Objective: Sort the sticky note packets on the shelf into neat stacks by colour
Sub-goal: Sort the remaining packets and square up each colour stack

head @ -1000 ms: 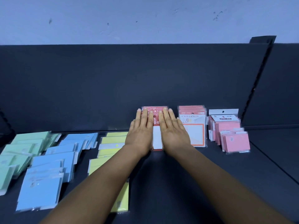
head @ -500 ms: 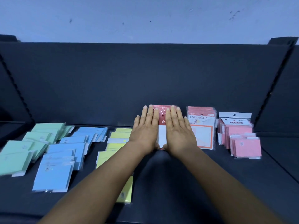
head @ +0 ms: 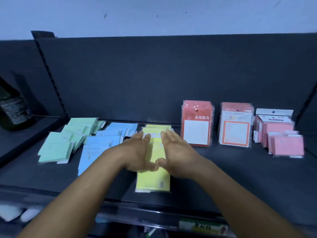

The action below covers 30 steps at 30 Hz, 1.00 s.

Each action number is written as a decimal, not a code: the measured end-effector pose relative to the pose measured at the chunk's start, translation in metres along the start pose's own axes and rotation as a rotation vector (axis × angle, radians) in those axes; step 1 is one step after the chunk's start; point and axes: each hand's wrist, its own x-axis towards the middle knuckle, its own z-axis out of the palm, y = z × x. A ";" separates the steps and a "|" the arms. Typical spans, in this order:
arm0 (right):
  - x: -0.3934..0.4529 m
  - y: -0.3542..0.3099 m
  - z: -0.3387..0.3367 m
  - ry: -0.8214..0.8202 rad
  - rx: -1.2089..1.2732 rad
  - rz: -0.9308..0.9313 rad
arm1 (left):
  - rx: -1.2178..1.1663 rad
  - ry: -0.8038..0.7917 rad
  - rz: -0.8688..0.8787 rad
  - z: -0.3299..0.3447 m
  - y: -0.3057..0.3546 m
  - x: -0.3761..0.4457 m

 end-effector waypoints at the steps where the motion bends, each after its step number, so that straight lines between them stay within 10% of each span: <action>1: 0.000 -0.005 0.002 -0.035 0.021 0.018 | -0.015 -0.033 0.022 0.000 -0.007 -0.003; 30: 0.089 -0.011 0.019 0.118 0.556 0.598 | -0.520 -0.134 -0.005 -0.013 -0.044 0.072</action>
